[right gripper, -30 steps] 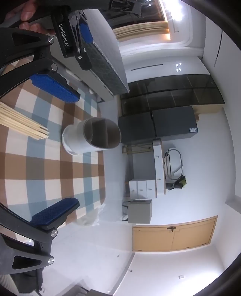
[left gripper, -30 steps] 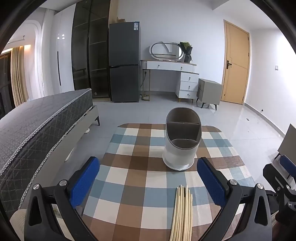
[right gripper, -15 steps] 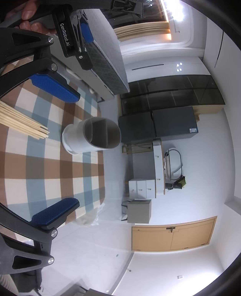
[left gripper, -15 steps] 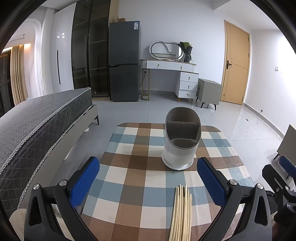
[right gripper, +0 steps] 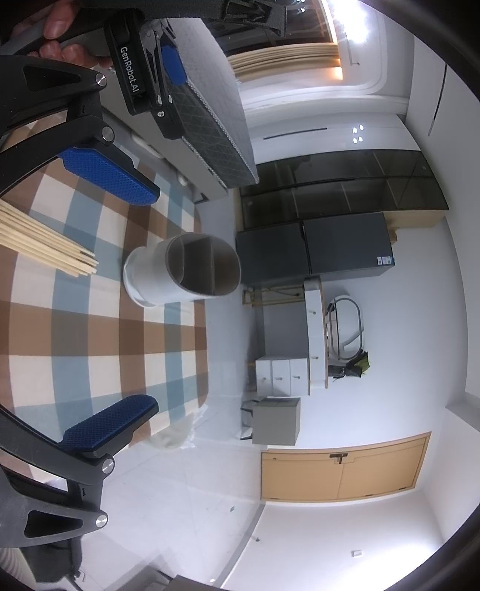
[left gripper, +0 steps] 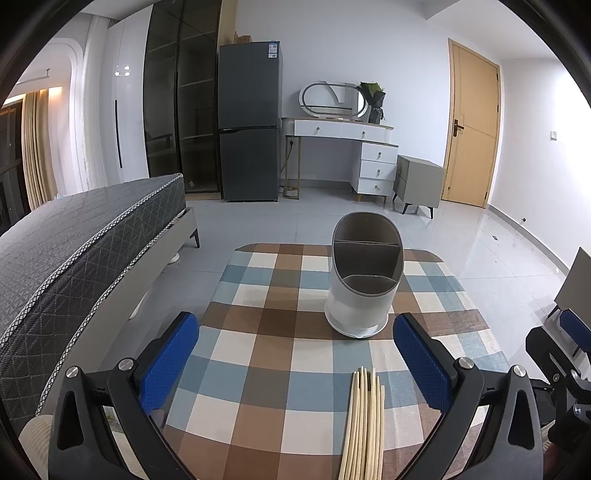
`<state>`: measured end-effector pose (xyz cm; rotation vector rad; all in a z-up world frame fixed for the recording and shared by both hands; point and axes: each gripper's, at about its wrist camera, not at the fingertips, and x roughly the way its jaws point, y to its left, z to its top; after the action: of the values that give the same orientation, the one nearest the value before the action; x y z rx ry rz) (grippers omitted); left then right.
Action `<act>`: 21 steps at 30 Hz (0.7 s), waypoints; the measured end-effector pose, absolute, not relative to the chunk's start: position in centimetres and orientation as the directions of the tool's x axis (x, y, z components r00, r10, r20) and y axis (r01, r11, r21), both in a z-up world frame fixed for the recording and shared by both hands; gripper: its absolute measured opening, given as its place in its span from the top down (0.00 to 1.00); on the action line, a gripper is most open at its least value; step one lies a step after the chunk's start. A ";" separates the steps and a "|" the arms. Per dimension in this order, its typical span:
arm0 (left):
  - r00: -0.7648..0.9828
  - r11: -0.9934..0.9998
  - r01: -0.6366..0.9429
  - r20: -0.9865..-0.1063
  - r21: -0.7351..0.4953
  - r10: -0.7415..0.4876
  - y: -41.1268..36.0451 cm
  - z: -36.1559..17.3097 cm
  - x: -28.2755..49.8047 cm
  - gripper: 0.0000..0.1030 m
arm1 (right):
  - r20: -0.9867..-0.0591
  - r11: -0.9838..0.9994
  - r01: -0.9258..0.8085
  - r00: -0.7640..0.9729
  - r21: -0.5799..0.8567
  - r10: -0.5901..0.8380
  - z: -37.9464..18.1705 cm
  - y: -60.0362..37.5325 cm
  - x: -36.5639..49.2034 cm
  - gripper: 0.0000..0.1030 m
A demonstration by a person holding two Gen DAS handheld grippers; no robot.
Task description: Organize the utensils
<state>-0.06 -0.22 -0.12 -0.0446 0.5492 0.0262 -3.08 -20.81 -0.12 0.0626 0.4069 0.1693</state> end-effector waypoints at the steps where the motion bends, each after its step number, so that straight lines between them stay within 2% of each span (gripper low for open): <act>1: 0.852 0.999 -0.037 -0.523 -0.037 0.012 -0.2 -0.1 0.0 0.01 | -0.389 0.984 -0.151 0.904 0.095 0.177 -0.1 -20.9 -3.1 0.00; 21: 0.850 0.999 -0.038 -0.527 -0.034 0.014 -0.3 -0.5 0.1 0.01 | -0.392 0.985 -0.148 0.904 0.087 0.171 -0.3 -21.0 -2.9 0.00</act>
<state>0.10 -0.34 -0.46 -0.0438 0.5550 0.0277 -2.92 -21.04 -0.30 0.0558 0.4102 0.1649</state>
